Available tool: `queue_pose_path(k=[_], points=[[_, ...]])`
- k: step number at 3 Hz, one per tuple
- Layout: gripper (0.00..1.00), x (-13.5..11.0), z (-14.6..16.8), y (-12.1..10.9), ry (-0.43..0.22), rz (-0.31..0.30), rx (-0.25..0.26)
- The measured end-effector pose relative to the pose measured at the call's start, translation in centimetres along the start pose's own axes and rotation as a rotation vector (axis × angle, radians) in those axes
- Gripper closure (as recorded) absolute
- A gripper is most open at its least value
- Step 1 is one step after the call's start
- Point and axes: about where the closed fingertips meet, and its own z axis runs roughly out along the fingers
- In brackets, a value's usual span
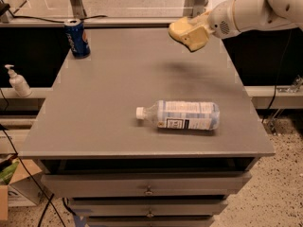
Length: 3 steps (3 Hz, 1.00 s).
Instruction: Move sponge near pepsi can
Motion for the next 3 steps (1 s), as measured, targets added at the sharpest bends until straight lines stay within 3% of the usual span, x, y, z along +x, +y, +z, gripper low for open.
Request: queue_pose_path(k=[1,2,3], points=[[1.0,0.2,0.2,0.0,0.006,0.002,0.0],[1.0,-1.2,2.5,0.5,-0.009,-0.003,-0.003],[1.0,-4.5,6.8,2.1,-0.065,-0.031,-0.039]])
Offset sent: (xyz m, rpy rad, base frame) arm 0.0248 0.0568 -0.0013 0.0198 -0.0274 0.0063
